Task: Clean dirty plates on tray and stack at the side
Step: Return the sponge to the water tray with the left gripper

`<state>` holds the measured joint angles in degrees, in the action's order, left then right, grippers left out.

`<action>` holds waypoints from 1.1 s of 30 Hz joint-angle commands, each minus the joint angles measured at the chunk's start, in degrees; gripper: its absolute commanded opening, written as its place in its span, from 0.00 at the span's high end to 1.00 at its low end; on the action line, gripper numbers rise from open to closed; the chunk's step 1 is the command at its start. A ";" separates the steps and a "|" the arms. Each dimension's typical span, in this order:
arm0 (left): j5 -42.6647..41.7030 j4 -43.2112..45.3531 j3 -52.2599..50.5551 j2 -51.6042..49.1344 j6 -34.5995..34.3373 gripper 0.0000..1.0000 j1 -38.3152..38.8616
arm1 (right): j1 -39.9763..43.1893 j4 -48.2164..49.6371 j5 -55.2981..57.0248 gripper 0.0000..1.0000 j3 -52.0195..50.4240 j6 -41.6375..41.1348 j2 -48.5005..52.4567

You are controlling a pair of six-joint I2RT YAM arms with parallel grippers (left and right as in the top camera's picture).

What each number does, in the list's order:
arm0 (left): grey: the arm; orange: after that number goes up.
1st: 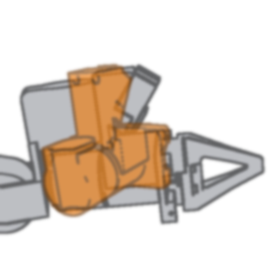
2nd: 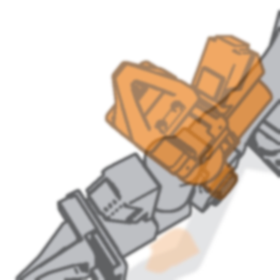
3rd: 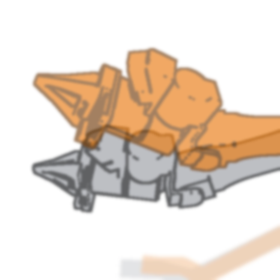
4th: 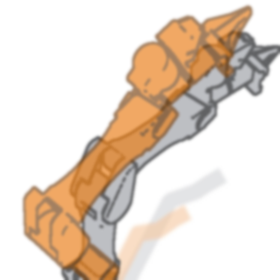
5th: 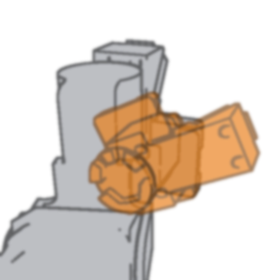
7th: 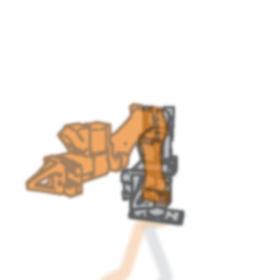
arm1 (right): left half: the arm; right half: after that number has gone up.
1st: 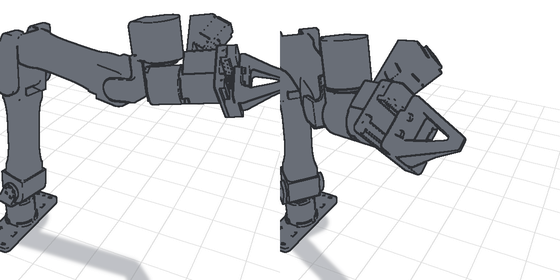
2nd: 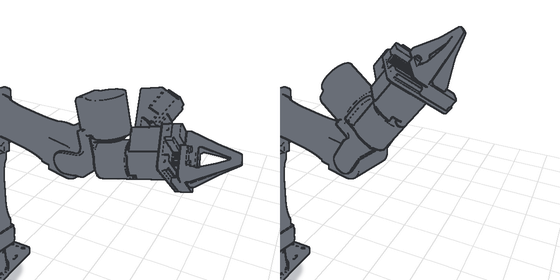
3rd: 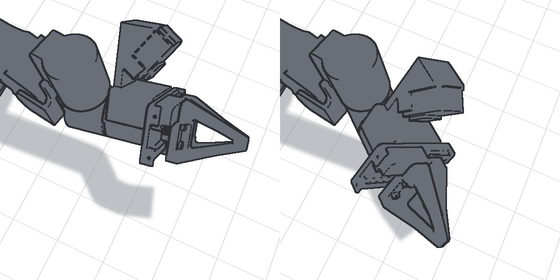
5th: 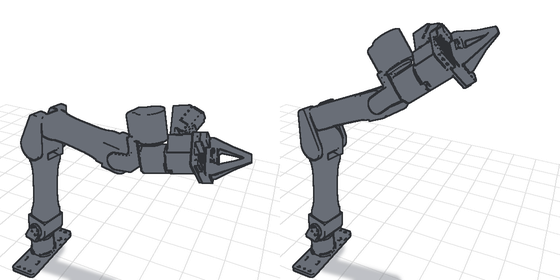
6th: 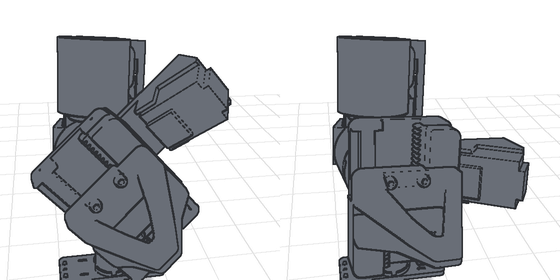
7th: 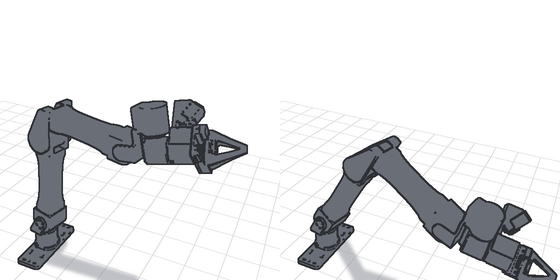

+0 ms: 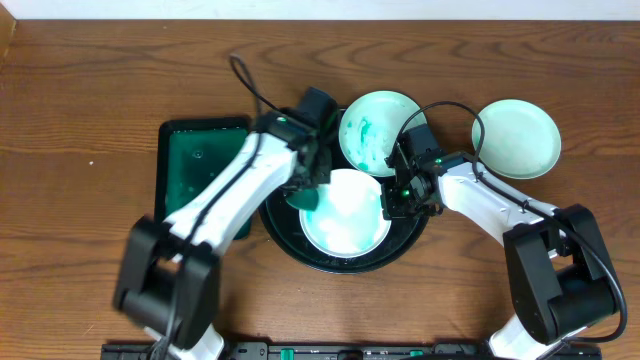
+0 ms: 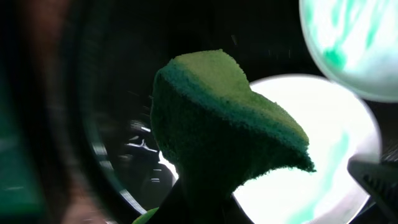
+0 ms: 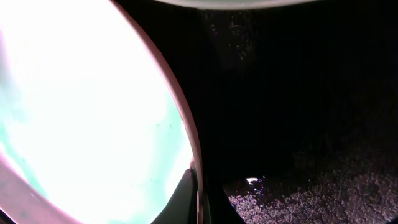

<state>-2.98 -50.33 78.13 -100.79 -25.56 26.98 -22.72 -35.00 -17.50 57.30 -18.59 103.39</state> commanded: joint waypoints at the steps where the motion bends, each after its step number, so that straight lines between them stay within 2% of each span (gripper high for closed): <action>1: 5.40 -0.55 0.24 1.33 1.57 0.93 -4.85 | -0.96 -0.98 2.58 0.99 -1.27 1.51 2.23; 13: 5.38 -0.66 -0.02 -0.50 5.33 0.93 -26.62 | -0.96 -0.92 2.60 0.99 -1.27 1.53 2.23; 18: 5.35 -0.83 -0.39 -3.32 6.08 0.93 -30.01 | -0.96 -0.72 2.60 0.99 -1.27 1.53 2.23; 27: 5.18 -0.81 -0.44 -10.19 6.51 0.93 -30.18 | -0.96 -1.25 2.60 0.99 -1.27 1.53 2.23; 28: 5.16 -0.83 -0.44 -10.54 6.47 0.88 -30.18 | -0.96 -1.38 2.60 0.99 -1.27 1.51 2.25; 31: 5.16 -0.83 -0.44 -10.82 6.47 0.28 -30.18 | -0.96 -1.60 2.60 0.99 -1.27 1.53 2.25; 33: 5.16 -0.85 -0.44 -10.75 6.49 0.25 -30.18 | -0.96 -1.62 2.60 0.99 -1.27 1.53 2.25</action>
<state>1.85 -50.85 78.13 -111.44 -19.62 -3.18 -22.72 -35.31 -17.47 57.32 -18.59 103.39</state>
